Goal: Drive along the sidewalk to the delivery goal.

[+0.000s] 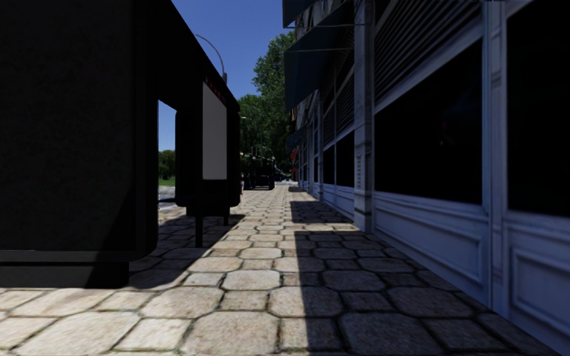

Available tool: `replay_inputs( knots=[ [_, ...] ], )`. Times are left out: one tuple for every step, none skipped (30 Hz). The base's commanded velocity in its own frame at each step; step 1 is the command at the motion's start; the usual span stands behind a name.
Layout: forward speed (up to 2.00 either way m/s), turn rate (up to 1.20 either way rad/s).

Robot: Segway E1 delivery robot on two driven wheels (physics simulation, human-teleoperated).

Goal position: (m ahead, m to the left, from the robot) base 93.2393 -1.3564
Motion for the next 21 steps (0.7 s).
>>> replay_inputs(
  knots=[
    [2.0,0.0],
    [2.0,0.0],
    [2.0,0.0],
    [2.0,0.0],
    [2.0,0.0],
    [2.0,0.0],
    [2.0,0.0],
    [2.0,0.0],
    [2.0,0.0],
    [2.0,0.0],
    [2.0,0.0],
    [2.0,0.0],
    [2.0,0.0],
    [2.0,0.0],
    [2.0,0.0],
    [2.0,0.0],
    [2.0,0.0],
    [2.0,0.0],
    [2.0,0.0],
    [2.0,0.0],
    [2.0,0.0]
  ],
)
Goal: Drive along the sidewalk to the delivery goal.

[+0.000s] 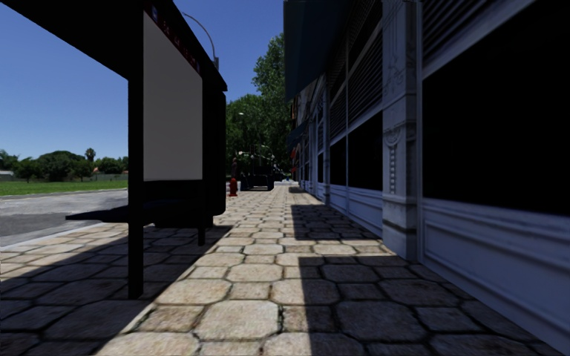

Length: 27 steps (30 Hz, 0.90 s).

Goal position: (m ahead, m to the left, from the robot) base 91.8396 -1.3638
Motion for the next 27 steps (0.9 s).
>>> replay_inputs(
  knots=[
    [2.0,0.0],
    [2.0,0.0],
    [2.0,0.0],
    [2.0,0.0],
    [2.0,0.0],
    [2.0,0.0],
    [2.0,0.0],
    [2.0,0.0],
    [2.0,0.0],
    [2.0,0.0],
    [2.0,0.0],
    [2.0,0.0],
    [2.0,0.0],
    [2.0,0.0],
    [2.0,0.0],
    [2.0,0.0],
    [2.0,0.0],
    [2.0,0.0],
    [2.0,0.0],
    [2.0,0.0],
    [2.0,0.0],
    [2.0,0.0],
    [2.0,0.0],
    [2.0,0.0],
    [2.0,0.0],
    [2.0,0.0],
    [2.0,0.0]
  ],
)
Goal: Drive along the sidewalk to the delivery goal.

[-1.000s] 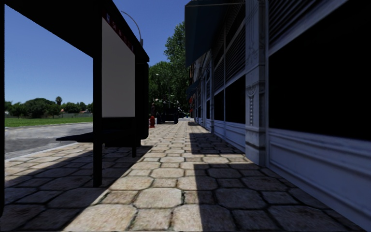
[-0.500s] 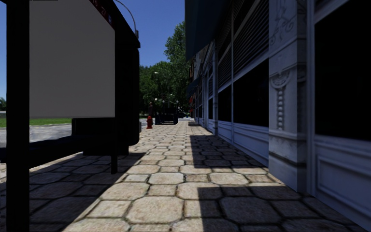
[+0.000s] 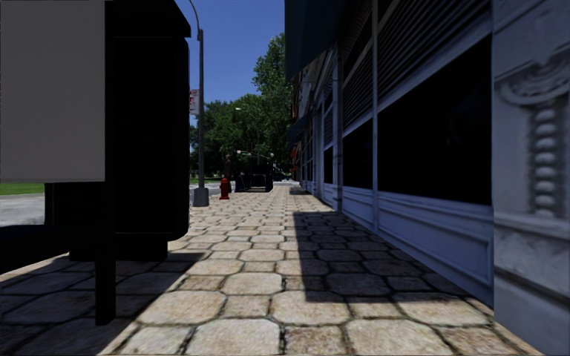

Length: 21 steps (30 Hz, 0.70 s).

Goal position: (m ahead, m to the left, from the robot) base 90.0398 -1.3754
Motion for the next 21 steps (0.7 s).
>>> replay_inputs(
  knots=[
    [2.0,0.0],
    [2.0,0.0],
    [2.0,0.0],
    [2.0,0.0],
    [2.0,0.0],
    [2.0,0.0],
    [2.0,0.0],
    [2.0,0.0],
    [2.0,0.0],
    [2.0,0.0],
    [2.0,0.0],
    [2.0,0.0],
    [2.0,0.0],
    [2.0,0.0],
    [2.0,0.0],
    [2.0,0.0],
    [2.0,0.0],
    [2.0,0.0],
    [2.0,0.0],
    [2.0,0.0],
    [2.0,0.0]
  ],
)
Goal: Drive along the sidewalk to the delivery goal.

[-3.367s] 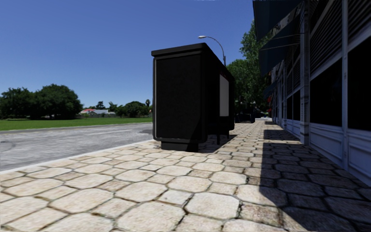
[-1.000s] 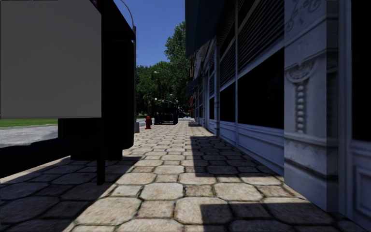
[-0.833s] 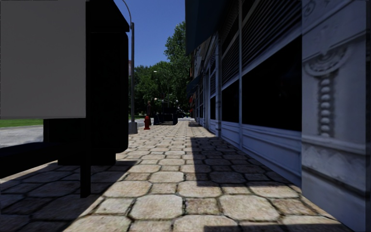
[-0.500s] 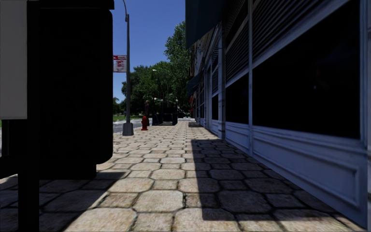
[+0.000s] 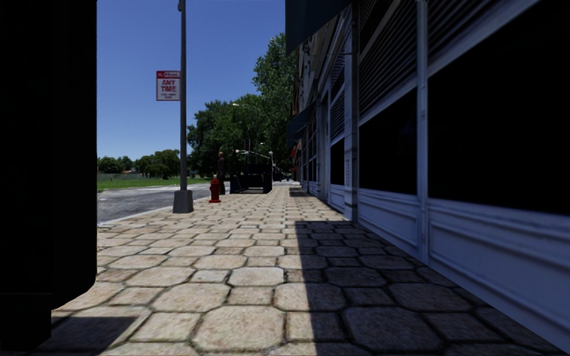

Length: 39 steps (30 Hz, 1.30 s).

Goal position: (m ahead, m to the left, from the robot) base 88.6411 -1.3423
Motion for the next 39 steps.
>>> replay_inputs(
  knots=[
    [2.0,0.0],
    [2.0,0.0],
    [2.0,0.0],
    [2.0,0.0],
    [2.0,0.0],
    [2.0,0.0],
    [2.0,0.0],
    [2.0,0.0],
    [2.0,0.0],
    [2.0,0.0],
    [2.0,0.0],
    [2.0,0.0],
    [2.0,0.0],
    [2.0,0.0],
    [2.0,0.0],
    [2.0,0.0],
    [2.0,0.0],
    [2.0,0.0],
    [2.0,0.0],
    [2.0,0.0],
    [2.0,0.0],
    [2.0,0.0],
    [2.0,0.0],
    [2.0,0.0],
    [2.0,0.0],
    [2.0,0.0],
    [2.0,0.0],
    [2.0,0.0],
    [2.0,0.0],
    [2.0,0.0],
    [2.0,0.0],
    [2.0,0.0],
    [2.0,0.0],
    [2.0,0.0],
    [2.0,0.0],
    [2.0,0.0],
    [2.0,0.0],
    [2.0,0.0],
    [2.0,0.0]
  ],
)
